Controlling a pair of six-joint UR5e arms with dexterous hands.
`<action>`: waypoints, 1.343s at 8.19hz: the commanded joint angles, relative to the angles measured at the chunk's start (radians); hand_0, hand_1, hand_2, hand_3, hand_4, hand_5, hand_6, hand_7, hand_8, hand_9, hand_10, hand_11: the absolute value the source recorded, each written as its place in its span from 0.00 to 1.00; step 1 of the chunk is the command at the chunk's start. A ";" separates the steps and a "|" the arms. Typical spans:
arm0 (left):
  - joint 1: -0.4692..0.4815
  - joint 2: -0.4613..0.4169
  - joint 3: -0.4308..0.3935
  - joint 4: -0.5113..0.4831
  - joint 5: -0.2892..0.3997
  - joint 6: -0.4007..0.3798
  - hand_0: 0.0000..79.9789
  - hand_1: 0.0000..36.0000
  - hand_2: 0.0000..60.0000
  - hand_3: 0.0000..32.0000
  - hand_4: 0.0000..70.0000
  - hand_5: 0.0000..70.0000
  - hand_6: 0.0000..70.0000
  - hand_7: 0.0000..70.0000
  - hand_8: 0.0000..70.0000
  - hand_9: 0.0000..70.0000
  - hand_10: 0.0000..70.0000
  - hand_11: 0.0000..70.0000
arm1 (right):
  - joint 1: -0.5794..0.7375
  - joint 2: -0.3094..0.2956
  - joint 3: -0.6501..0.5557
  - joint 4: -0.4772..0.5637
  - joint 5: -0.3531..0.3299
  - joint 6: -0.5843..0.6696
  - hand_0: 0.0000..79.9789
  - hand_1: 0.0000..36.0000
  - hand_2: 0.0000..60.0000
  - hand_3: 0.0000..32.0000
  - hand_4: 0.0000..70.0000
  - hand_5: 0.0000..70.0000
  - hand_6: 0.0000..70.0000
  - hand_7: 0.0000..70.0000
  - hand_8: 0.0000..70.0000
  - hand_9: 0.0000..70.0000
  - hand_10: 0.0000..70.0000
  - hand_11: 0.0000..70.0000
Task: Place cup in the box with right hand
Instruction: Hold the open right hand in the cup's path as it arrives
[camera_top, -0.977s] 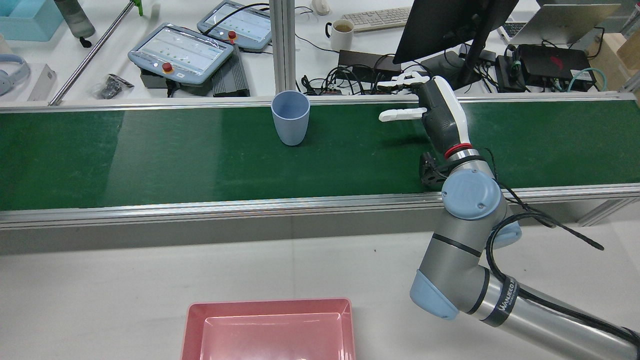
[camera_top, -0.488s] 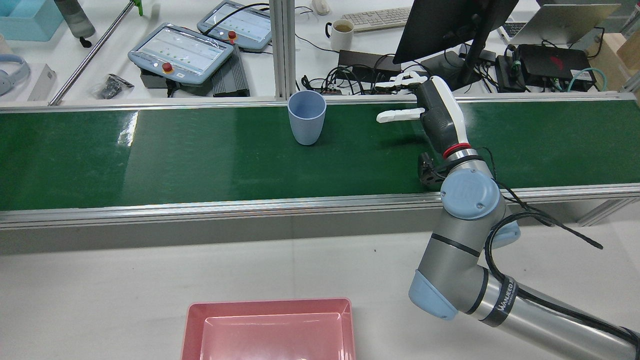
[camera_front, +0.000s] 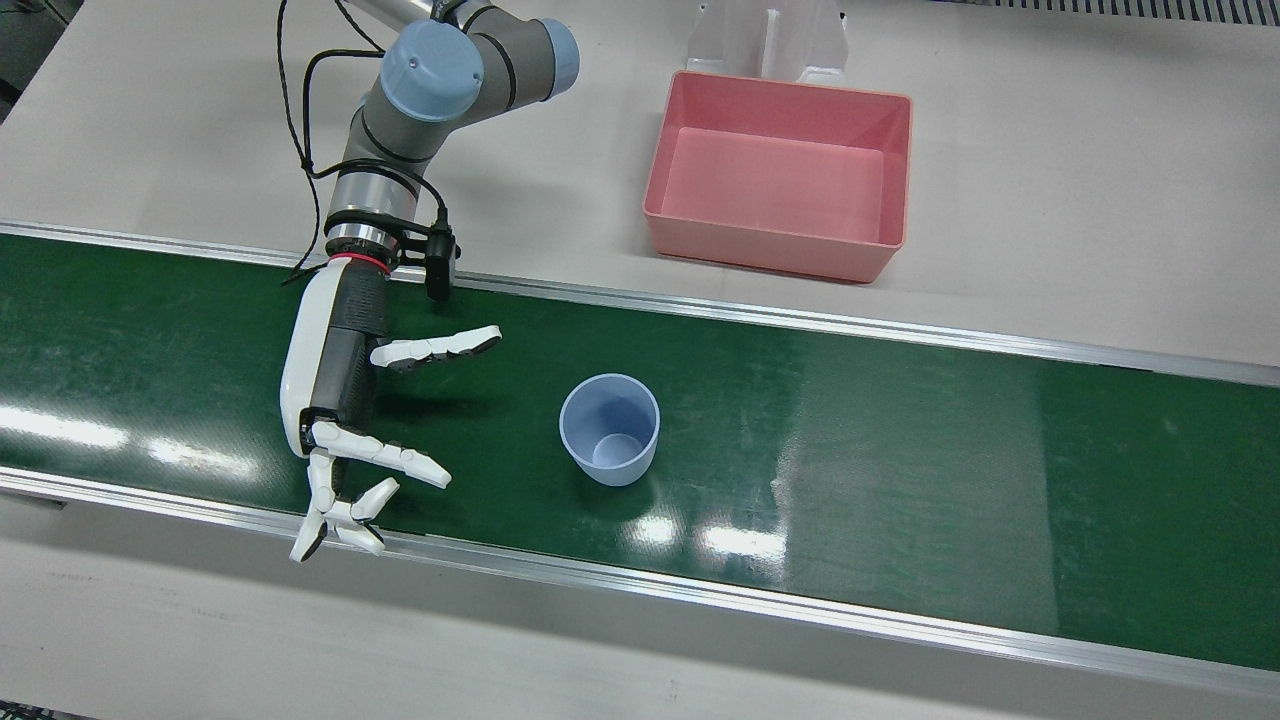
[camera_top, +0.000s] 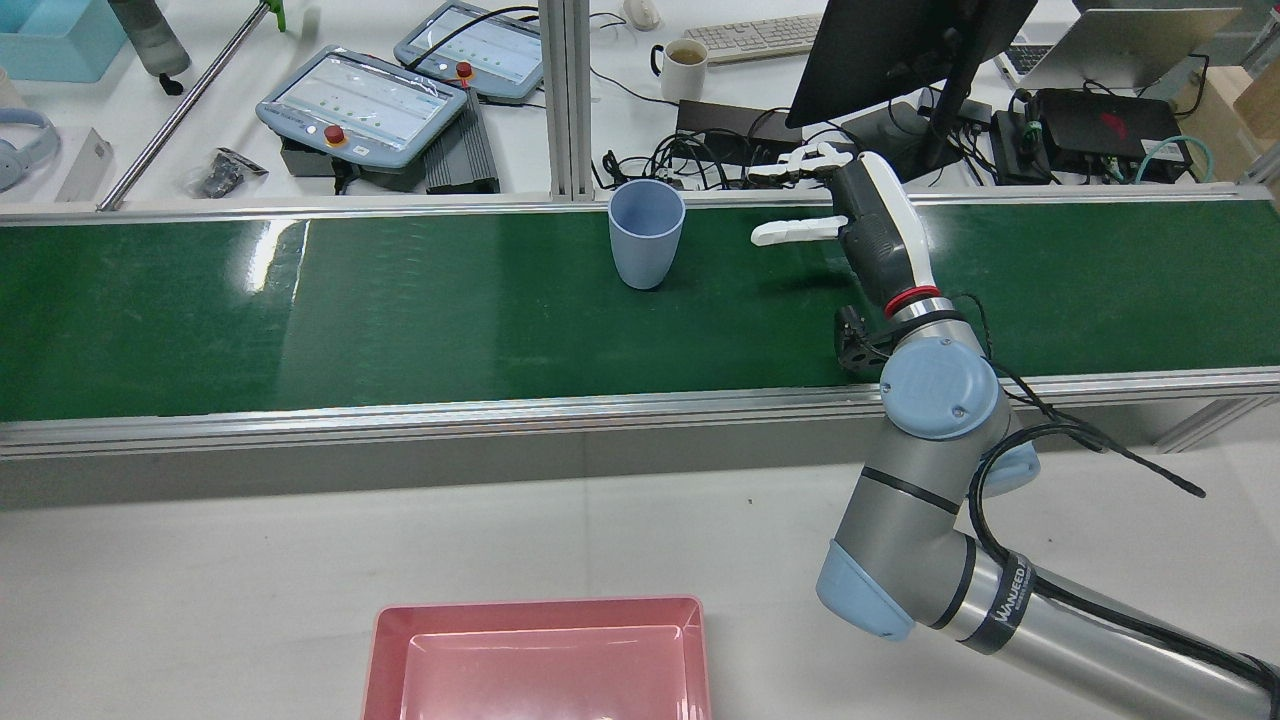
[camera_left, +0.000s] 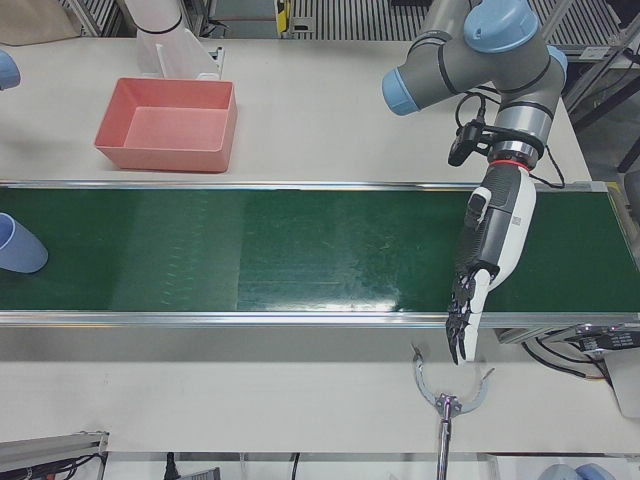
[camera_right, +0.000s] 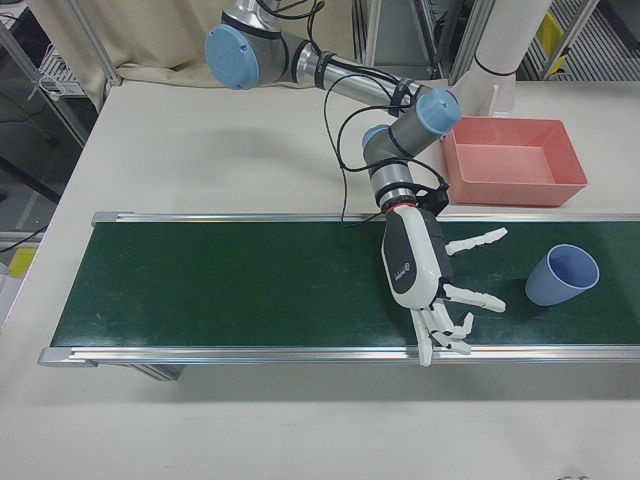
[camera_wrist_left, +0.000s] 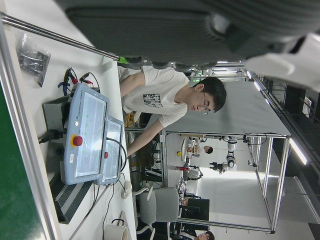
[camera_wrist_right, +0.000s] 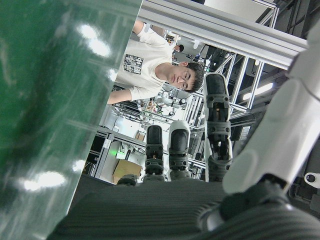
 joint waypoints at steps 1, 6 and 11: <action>0.000 -0.001 0.000 0.000 0.001 0.000 0.00 0.00 0.00 0.00 0.00 0.00 0.00 0.00 0.00 0.00 0.00 0.00 | -0.006 -0.006 -0.001 -0.001 -0.002 -0.019 0.61 0.00 0.00 0.00 0.98 0.01 0.23 1.00 0.16 0.43 0.00 0.00; 0.000 0.000 0.000 0.000 0.001 0.000 0.00 0.00 0.00 0.00 0.00 0.00 0.00 0.00 0.00 0.00 0.00 0.00 | -0.020 -0.024 -0.001 -0.001 -0.002 -0.032 0.62 0.00 0.00 0.00 0.95 0.01 0.23 1.00 0.16 0.43 0.00 0.00; 0.000 0.000 0.000 0.000 -0.001 0.000 0.00 0.00 0.00 0.00 0.00 0.00 0.00 0.00 0.00 0.00 0.00 0.00 | -0.018 -0.029 0.003 -0.003 -0.002 -0.030 0.60 0.00 0.00 0.00 0.95 0.00 0.22 1.00 0.16 0.43 0.00 0.00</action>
